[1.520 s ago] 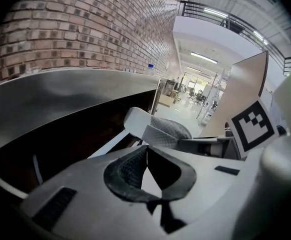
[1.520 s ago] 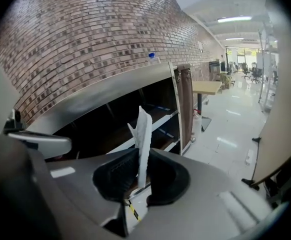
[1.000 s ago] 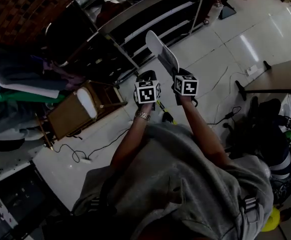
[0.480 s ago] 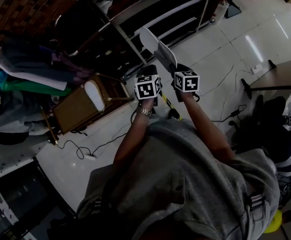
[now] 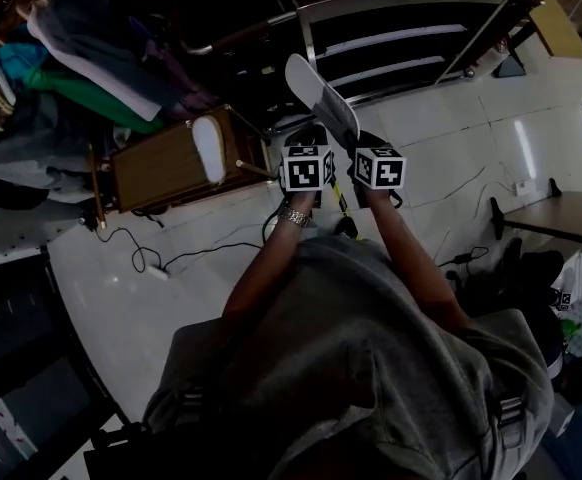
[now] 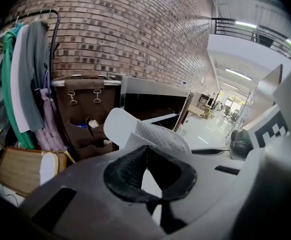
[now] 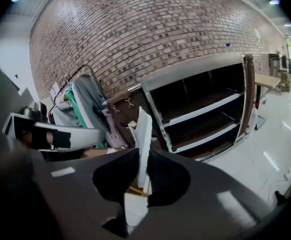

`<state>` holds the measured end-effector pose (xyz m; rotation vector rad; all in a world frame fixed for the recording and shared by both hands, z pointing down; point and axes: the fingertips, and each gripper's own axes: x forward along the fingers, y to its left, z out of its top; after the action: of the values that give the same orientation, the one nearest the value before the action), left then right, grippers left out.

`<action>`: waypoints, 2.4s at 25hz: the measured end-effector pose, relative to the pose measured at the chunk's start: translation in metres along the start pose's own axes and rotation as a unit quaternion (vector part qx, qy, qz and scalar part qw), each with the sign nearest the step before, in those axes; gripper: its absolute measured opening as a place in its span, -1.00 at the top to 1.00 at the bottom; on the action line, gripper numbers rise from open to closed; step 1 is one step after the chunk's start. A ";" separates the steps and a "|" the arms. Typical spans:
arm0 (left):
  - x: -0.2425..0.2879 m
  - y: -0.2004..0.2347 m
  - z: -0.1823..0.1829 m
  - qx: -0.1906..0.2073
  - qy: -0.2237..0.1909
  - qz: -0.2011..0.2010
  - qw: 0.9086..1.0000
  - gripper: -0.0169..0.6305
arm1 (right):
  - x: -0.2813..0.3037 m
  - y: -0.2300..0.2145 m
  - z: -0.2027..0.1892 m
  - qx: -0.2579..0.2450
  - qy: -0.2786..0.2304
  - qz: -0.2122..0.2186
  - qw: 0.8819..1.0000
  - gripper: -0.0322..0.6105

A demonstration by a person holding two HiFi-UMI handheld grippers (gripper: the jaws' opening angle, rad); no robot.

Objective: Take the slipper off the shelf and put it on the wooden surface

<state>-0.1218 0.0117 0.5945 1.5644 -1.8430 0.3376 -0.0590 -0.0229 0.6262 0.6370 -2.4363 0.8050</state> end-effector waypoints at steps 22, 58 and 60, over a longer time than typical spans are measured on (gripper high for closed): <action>-0.171 0.300 -0.110 -0.186 -0.035 0.227 0.955 0.93 | 0.252 0.304 -0.139 0.094 0.160 0.164 0.969 0.76; -0.257 0.369 -0.113 -0.296 -0.100 0.305 0.900 0.93 | 0.178 0.441 -0.093 -0.300 0.156 0.225 0.914 0.77; -0.259 0.369 -0.109 -0.291 -0.101 0.307 0.901 0.93 | 0.176 0.444 -0.090 -0.302 0.155 0.230 0.912 0.77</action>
<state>-0.4238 0.3635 0.5920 0.6096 -2.2955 -0.1163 -0.4174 0.3049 0.6082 -0.2888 -2.3624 0.2365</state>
